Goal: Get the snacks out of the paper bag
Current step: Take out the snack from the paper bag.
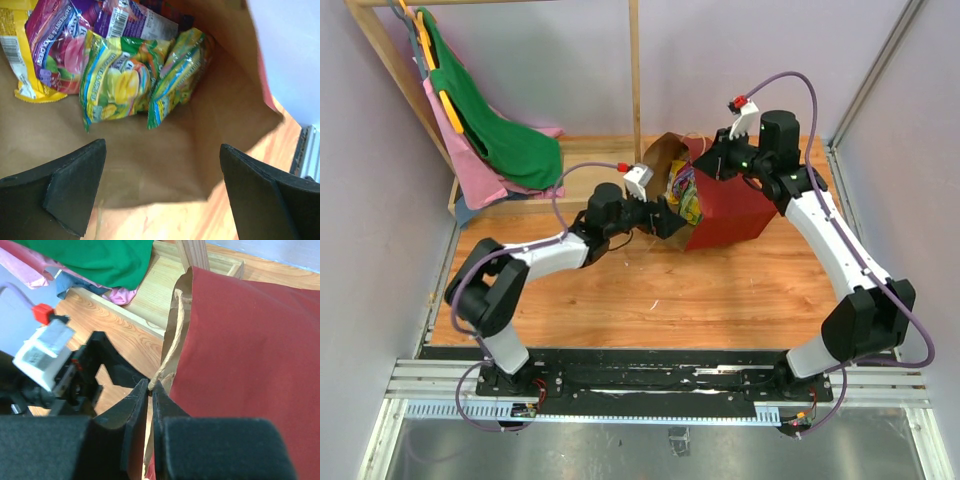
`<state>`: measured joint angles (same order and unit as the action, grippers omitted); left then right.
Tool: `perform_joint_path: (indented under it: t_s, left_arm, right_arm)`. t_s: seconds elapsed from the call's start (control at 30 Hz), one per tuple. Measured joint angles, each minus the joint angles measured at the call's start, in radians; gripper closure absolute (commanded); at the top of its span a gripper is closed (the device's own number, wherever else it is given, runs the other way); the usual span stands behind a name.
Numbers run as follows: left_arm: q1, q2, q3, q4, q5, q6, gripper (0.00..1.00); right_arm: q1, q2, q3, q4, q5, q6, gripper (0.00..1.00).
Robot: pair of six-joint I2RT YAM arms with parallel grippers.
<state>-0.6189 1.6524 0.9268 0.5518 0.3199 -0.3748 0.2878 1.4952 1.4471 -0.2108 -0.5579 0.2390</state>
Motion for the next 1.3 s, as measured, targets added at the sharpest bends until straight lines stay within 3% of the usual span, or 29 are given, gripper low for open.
perform_joint_path:
  t_s: [0.23,0.47,0.67,0.77,0.87,1.3]
  left_arm:
    - [-0.006,0.223,0.161,0.048,-0.054,-0.009,0.0]
    - [-0.006,0.379,0.316,0.052,-0.092,-0.007,0.07]
    - [-0.006,0.421,0.364,0.047,-0.172,0.0,0.09]
    - [-0.006,0.434,0.365,0.048,-0.198,0.01,0.14]
    - [-0.006,0.464,0.388,0.043,-0.191,0.019,0.22]
    - [-0.006,0.541,0.463,0.006,-0.116,0.036,0.38]
  right_arm:
    - [0.0,-0.02,-0.005,0.011,0.0,-0.001,0.9]
    - [0.0,-0.031,-0.019,0.028,0.0,-0.002,0.9]
    - [0.0,-0.031,-0.023,0.035,-0.002,-0.002,0.89]
    - [0.0,-0.032,-0.026,0.042,-0.005,-0.002,0.89]
    - [0.0,-0.032,-0.029,0.051,-0.011,-0.002,0.89]
    - [0.0,-0.033,-0.033,0.059,-0.019,-0.002,0.89]
